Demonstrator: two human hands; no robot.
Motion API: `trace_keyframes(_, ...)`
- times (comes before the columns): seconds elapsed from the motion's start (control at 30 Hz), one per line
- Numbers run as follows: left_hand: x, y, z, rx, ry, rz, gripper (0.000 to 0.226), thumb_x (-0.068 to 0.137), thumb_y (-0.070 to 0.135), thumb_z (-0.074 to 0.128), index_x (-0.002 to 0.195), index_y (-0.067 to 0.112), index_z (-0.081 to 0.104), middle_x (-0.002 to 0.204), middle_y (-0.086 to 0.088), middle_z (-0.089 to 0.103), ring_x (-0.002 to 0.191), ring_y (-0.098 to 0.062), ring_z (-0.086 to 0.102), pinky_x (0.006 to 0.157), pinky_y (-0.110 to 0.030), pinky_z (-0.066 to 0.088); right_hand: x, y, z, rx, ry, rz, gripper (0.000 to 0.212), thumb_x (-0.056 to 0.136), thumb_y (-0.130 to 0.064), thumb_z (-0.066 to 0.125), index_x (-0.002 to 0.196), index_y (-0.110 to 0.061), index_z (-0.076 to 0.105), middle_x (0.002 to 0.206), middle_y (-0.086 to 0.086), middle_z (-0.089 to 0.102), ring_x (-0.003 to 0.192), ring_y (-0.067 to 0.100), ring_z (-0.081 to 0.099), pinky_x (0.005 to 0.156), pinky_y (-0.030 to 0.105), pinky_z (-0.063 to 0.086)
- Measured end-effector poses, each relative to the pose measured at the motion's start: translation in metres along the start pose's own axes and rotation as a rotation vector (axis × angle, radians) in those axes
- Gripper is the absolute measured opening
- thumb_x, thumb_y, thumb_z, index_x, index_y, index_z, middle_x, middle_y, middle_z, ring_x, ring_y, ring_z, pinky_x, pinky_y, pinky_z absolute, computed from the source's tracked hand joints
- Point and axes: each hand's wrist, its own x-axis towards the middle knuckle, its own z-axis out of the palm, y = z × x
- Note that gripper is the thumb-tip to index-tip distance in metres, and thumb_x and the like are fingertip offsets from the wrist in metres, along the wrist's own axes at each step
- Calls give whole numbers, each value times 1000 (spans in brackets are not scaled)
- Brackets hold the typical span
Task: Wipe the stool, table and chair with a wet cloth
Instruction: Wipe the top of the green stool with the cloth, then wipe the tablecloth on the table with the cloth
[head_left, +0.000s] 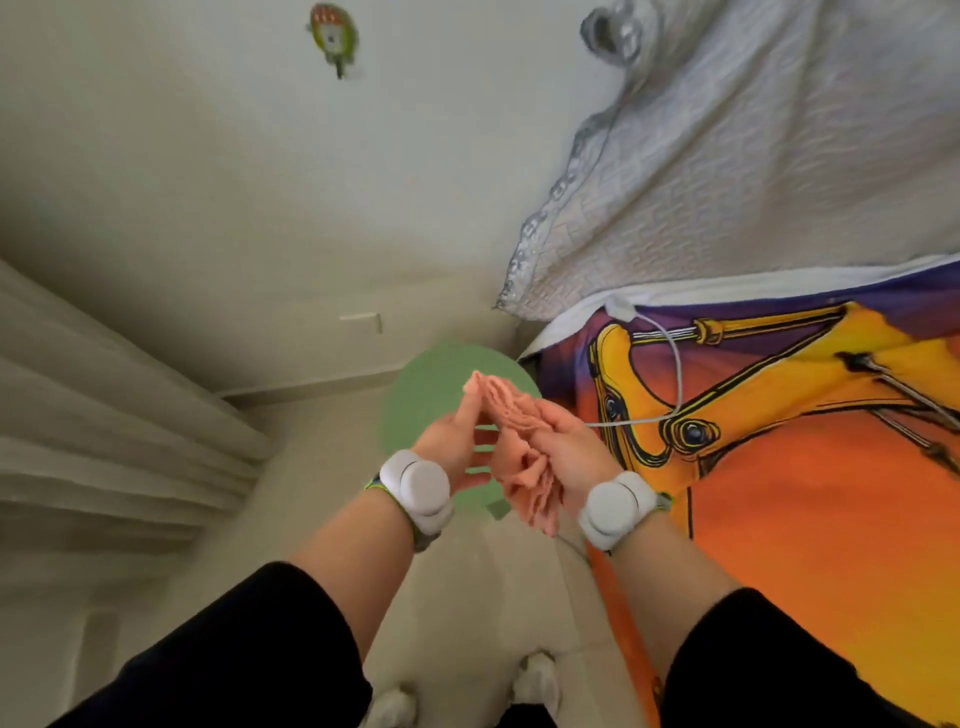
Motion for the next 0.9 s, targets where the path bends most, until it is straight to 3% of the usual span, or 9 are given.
trace_keyframes(0.13, -53, 28, 27, 185, -66, 163, 55, 83, 69, 41, 95, 21, 66, 94, -6, 70, 68, -20, 66, 62, -33, 55, -58, -23, -2, -99, 67, -161, 54, 86, 15, 44, 125, -20, 55, 99, -14, 70, 83, 0, 66, 67, 15, 52)
trace_keyframes(0.2, -74, 38, 38, 328, -96, 260, 49, 85, 63, 46, 94, 20, 66, 96, -12, 70, 77, -28, 68, 67, -42, 58, -89, -32, 1, -58, 116, -218, 64, 83, 20, 43, 129, -25, 48, 109, -15, 65, 95, -5, 64, 76, 13, 51)
trace_keyframes(0.3, -104, 42, 58, 464, -218, 312, 51, 91, 56, 45, 100, 11, 66, 96, -21, 67, 85, -36, 66, 72, -43, 53, -142, -36, 3, 129, 263, -277, 55, 86, 15, 51, 128, -21, 47, 111, -4, 66, 95, 1, 66, 79, 18, 53)
trace_keyframes(0.43, -139, 31, 100, 527, -458, 266, 49, 98, 40, 41, 118, -3, 56, 92, -14, 63, 79, -29, 61, 84, -47, 52, -216, -33, -6, 223, 572, -312, 37, 87, 3, 59, 118, -18, 56, 125, 14, 61, 106, 20, 59, 100, 40, 46)
trace_keyframes(0.5, -164, 20, 133, 594, -567, 267, 46, 99, 36, 41, 120, -3, 55, 88, -12, 64, 75, -27, 63, 78, -40, 54, -263, -25, -19, 269, 714, -349, 38, 88, 2, 58, 121, -16, 53, 128, 16, 58, 110, 25, 58, 100, 43, 47)
trace_keyframes(0.6, -185, 5, 167, 638, -640, 291, 39, 98, 36, 44, 116, 5, 56, 99, -16, 65, 88, -32, 66, 85, -43, 54, -309, -12, -33, 365, 805, -387, 53, 89, -1, 58, 134, -23, 42, 121, 5, 61, 103, 21, 62, 83, 33, 56)
trace_keyframes(0.7, -225, -24, 211, 693, -735, 255, 26, 97, 36, 45, 93, 13, 56, 82, -9, 59, 68, -23, 59, 72, -35, 52, -376, 10, -53, 426, 985, -357, 69, 91, -8, 59, 147, -26, 23, 113, 0, 65, 103, 21, 64, 86, 37, 53)
trace_keyframes(0.83, -287, -73, 267, 804, -879, 225, 23, 96, 36, 46, 81, 21, 55, 78, -4, 58, 68, -22, 57, 79, -40, 51, -472, 48, -74, 312, 1244, -259, 20, 96, -21, 50, 112, -21, 63, 98, -2, 71, 98, 24, 66, 76, 32, 54)
trace_keyframes(0.9, -323, -105, 296, 841, -959, 211, 23, 95, 35, 47, 79, 22, 56, 78, -3, 60, 69, -22, 59, 78, -40, 52, -524, 71, -80, 294, 1386, -209, 18, 96, -22, 48, 93, -27, 65, 97, 4, 70, 99, 29, 64, 87, 46, 52)
